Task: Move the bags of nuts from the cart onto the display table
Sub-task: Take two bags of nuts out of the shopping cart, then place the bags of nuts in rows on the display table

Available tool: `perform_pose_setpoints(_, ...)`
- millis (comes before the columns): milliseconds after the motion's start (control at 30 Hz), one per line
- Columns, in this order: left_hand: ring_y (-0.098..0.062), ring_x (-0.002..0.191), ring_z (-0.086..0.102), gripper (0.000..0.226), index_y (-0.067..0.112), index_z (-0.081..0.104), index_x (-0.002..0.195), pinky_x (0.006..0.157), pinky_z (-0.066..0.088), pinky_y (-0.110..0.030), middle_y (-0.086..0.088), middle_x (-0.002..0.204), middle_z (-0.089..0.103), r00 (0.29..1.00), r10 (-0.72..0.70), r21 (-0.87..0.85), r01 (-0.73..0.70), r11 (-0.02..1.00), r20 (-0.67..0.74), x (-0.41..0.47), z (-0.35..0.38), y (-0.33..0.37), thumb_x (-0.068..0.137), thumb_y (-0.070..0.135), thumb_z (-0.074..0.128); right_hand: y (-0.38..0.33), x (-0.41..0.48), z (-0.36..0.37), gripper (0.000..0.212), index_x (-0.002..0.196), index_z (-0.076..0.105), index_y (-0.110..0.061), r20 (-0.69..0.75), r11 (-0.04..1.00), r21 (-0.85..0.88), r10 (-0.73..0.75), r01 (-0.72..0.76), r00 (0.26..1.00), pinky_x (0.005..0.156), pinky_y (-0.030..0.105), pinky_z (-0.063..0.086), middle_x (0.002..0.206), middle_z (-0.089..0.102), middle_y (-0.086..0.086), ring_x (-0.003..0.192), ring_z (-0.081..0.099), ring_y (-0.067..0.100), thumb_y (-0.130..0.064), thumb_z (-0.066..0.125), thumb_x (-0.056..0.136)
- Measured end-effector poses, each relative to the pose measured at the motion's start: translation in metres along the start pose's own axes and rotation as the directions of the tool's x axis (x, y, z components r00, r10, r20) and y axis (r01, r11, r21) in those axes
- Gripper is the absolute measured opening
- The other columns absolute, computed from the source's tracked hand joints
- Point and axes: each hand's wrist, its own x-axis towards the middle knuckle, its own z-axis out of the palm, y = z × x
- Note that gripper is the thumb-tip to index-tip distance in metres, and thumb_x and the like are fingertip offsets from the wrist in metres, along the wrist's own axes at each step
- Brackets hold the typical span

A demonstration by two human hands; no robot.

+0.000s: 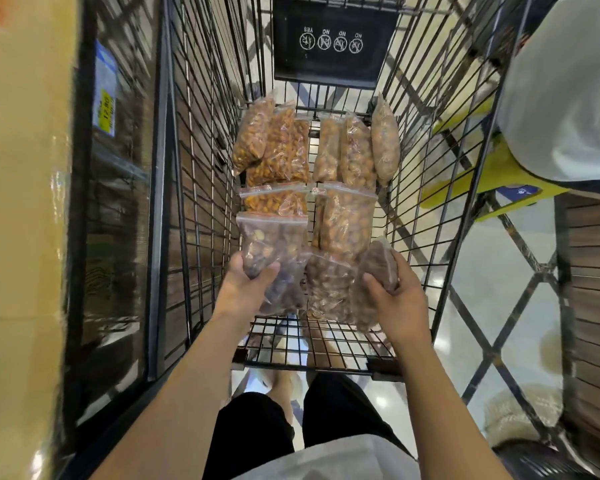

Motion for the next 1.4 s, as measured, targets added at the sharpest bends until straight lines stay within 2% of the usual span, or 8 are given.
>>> perform_pose_setpoints(167, -0.022, 0.102, 0.075, 0.038, 0.021, 0.061, 0.125, 0.091, 0.061, -0.05, -0.001, 0.112, 0.076, 0.997, 0.078, -0.066, -0.077, 0.995, 0.02, -0.023, -0.013, 0.012, 0.092, 0.029, 0.08, -0.029, -0.015, -0.011, 0.048, 0.142, 0.061, -0.03, 0.086, 0.991, 0.106, -0.095, 0.086, 0.992, 0.093, 0.019, 0.057, 0.118, 0.07, -0.021, 0.105, 0.064, -0.015, -0.016, 0.075, 0.098)
perform_pose_setpoints(233, -0.023, 0.104, 0.075, 0.035, 0.022, 0.061, 0.122, 0.089, 0.063, -0.049, 0.0, 0.112, 0.076, 0.993, 0.119, -0.117, -0.117, 0.986, 0.014, -0.036, -0.021, 0.017, 0.092, 0.025, 0.08, -0.043, -0.023, -0.013, 0.048, 0.143, 0.061, -0.027, 0.117, 0.98, 0.154, -0.141, 0.123, 0.983, 0.087, 0.01, 0.055, 0.121, 0.072, -0.016, 0.109, 0.066, -0.011, -0.018, 0.074, 0.098)
perform_pose_setpoints(433, -0.015, 0.099, 0.077, 0.023, 0.026, 0.063, 0.114, 0.074, 0.063, -0.027, 0.002, 0.109, 0.078, 0.96, 0.279, -0.176, -0.281, 0.943, -0.037, -0.074, -0.048, 0.035, 0.096, 0.017, 0.076, -0.086, -0.045, -0.022, 0.056, 0.147, 0.059, -0.042, 0.226, 0.93, 0.343, -0.222, 0.136, 0.949, 0.107, 0.047, 0.056, 0.149, 0.061, -0.016, 0.137, 0.059, 0.011, -0.036, 0.077, 0.095)
perform_pose_setpoints(600, -0.01, 0.094, 0.078, 0.034, 0.016, 0.064, 0.126, 0.067, 0.061, -0.022, -0.002, 0.111, 0.078, 0.921, 0.381, -0.238, -0.39, 0.889, -0.085, -0.111, -0.071, 0.05, 0.094, 0.018, 0.077, -0.12, -0.068, -0.035, 0.023, 0.119, 0.066, -0.035, 0.212, 0.909, 0.399, -0.219, 0.12, 0.952, 0.075, 0.013, 0.057, 0.116, 0.077, -0.017, 0.107, 0.073, 0.002, -0.031, 0.074, 0.098)
perform_pose_setpoints(767, -0.014, 0.101, 0.078, 0.033, 0.021, 0.067, 0.125, 0.08, 0.062, -0.032, 0.003, 0.111, 0.08, 0.879, 0.462, -0.32, -0.473, 0.821, -0.113, -0.156, -0.102, 0.056, 0.094, 0.017, 0.078, -0.151, -0.099, -0.04, 0.037, 0.102, 0.076, -0.023, 0.228, 0.864, 0.499, -0.211, 0.073, 0.95, 0.092, 0.044, 0.059, 0.106, 0.081, 0.005, 0.101, 0.078, 0.025, -0.057, 0.078, 0.088)
perform_pose_setpoints(1033, -0.023, 0.102, 0.078, 0.035, 0.012, 0.067, 0.128, 0.077, 0.065, -0.033, -0.007, 0.113, 0.08, 0.817, 0.559, -0.406, -0.562, 0.72, -0.141, -0.226, -0.163, 0.049, 0.095, 0.014, 0.077, -0.203, -0.166, -0.043, 0.056, 0.138, 0.062, -0.009, 0.303, 0.687, 0.727, -0.309, -0.008, 0.901, 0.092, 0.046, 0.063, 0.124, 0.076, 0.015, 0.114, 0.075, 0.029, -0.039, 0.067, 0.091)
perform_pose_setpoints(1200, -0.03, 0.105, 0.077, 0.031, 0.016, 0.069, 0.122, 0.09, 0.061, -0.046, -0.008, 0.112, 0.081, 0.788, 0.581, -0.452, -0.603, 0.657, -0.205, -0.266, -0.203, 0.038, 0.093, 0.017, 0.079, -0.237, -0.202, -0.035, 0.028, 0.121, 0.067, -0.013, 0.365, 0.685, 0.727, -0.324, -0.049, 0.873, 0.093, 0.057, 0.061, 0.124, 0.074, 0.023, 0.114, 0.073, 0.039, -0.035, 0.062, 0.104)
perform_pose_setpoints(1400, -0.026, 0.109, 0.077, 0.035, 0.016, 0.065, 0.131, 0.097, 0.056, -0.043, -0.006, 0.119, 0.079, 0.747, 0.586, -0.511, -0.653, 0.559, -0.313, -0.309, -0.245, 0.021, 0.097, 0.011, 0.071, -0.284, -0.228, -0.02, 0.053, 0.129, 0.069, -0.01, 0.462, 0.707, 0.703, -0.374, -0.075, 0.805, 0.093, 0.058, 0.061, 0.122, 0.076, 0.02, 0.113, 0.074, 0.038, -0.048, 0.067, 0.092)
